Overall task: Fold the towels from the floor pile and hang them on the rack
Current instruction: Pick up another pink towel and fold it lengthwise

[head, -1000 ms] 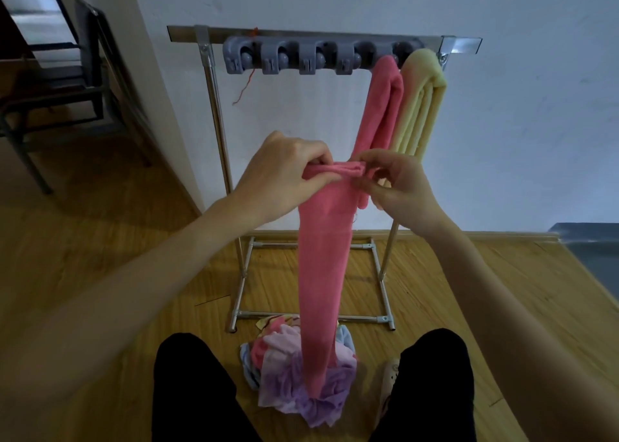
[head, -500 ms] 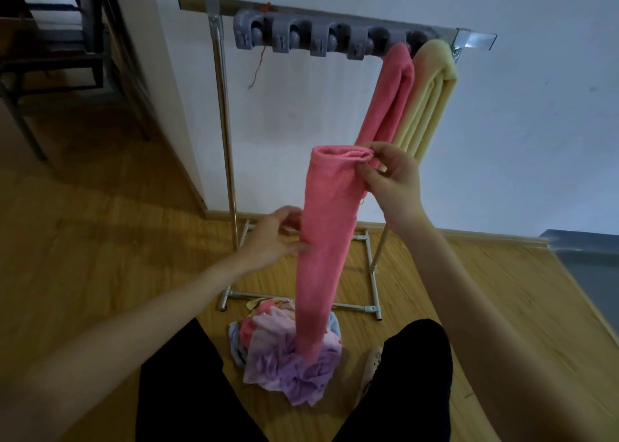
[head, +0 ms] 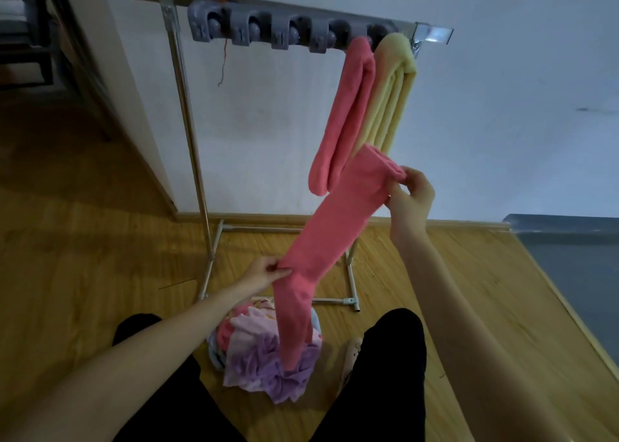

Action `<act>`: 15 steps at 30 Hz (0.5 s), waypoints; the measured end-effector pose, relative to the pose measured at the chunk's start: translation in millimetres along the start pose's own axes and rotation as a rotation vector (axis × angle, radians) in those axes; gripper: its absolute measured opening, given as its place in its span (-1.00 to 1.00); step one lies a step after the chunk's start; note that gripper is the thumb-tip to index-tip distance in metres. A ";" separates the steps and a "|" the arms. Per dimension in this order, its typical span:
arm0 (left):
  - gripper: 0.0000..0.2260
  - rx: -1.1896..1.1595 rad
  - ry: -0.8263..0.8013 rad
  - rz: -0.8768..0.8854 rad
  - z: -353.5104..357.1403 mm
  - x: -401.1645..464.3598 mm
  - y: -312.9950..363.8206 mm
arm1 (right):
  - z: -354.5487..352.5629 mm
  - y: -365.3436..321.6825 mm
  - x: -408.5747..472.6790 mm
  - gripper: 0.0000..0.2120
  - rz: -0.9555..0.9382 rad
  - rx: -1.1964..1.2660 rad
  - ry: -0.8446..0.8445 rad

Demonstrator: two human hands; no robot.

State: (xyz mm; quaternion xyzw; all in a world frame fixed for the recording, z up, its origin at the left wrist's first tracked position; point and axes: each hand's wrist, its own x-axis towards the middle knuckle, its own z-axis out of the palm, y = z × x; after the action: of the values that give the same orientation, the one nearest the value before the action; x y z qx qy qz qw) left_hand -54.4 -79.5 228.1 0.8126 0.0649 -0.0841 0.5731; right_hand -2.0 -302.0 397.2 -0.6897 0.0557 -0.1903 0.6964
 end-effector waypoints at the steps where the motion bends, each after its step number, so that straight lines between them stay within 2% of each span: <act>1: -0.88 -0.008 -0.006 -0.013 -4.3 -0.4 2.3 | -8.1 13.7 1.5 -0.85 0.060 -0.016 0.015; 3: -0.98 -0.013 0.012 -0.009 -14.4 0.2 9.4 | -23.5 41.5 -1.0 -0.78 0.189 -0.066 0.003; 6: -0.87 0.011 0.011 0.069 -27.2 -2.0 35.8 | -37.0 83.9 -19.0 -0.77 0.356 -0.117 -0.027; 9: -0.87 0.070 -0.087 0.193 -40.0 -10.0 73.8 | -38.5 124.7 -39.5 -0.78 0.489 -0.223 -0.112; 11: -0.90 0.200 -0.199 0.259 -48.9 -16.0 101.2 | -38.1 143.0 -49.5 -0.79 0.624 -0.270 -0.249; 13: -0.90 0.318 -0.321 0.305 -55.3 -23.8 129.7 | -39.6 148.1 -56.7 -0.83 0.705 -0.405 -0.479; 15: -0.92 0.400 -0.416 0.343 -59.8 -30.2 152.6 | -40.0 153.5 -56.0 -0.77 0.607 -0.762 -0.764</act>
State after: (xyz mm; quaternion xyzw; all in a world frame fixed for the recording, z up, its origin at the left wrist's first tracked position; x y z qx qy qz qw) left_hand -49.3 -74.5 394.6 0.8735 -0.2090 -0.1613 0.4091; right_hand -38.3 -324.1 234.4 -0.8628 0.0602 0.3099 0.3948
